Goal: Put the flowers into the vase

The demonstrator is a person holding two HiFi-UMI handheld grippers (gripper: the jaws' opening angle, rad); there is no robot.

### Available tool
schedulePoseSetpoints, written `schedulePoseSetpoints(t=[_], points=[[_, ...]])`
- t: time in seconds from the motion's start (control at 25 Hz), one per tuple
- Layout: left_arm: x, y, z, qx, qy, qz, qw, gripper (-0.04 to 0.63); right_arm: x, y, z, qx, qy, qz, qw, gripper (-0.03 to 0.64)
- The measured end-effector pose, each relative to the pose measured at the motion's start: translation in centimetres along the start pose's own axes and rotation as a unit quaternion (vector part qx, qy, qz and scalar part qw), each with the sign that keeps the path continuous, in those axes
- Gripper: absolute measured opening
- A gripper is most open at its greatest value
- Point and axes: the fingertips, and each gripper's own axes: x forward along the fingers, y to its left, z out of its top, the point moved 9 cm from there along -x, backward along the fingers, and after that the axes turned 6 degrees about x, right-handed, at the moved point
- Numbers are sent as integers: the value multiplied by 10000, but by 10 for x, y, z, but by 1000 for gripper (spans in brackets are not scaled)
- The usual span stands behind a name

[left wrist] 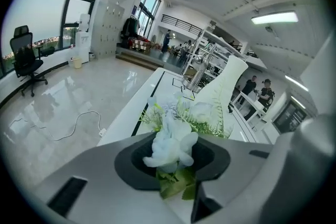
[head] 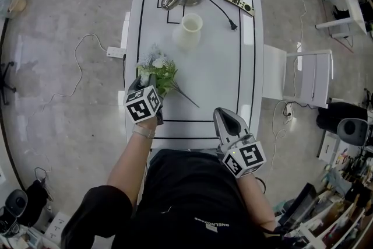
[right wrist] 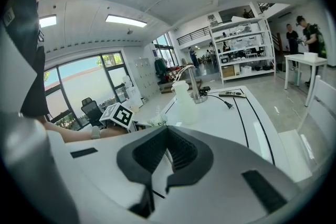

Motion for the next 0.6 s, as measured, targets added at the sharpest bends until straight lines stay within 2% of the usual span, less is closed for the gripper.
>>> schedulePoseSetpoints(t=[0.2, 0.36, 0.6], points=[[-12, -5, 8, 108, -391, -274, 9988, 106, -3, 2, 0, -9, -47, -12, 10000, 2], [-24, -6, 18, 269, -741, -344, 9963, 100, -5, 5, 0, -11, -81, -9, 10000, 0], [-51, -11, 42, 758, -1293, -446, 9877, 97, -11, 14, -1, -59, -150, 46, 9999, 1]])
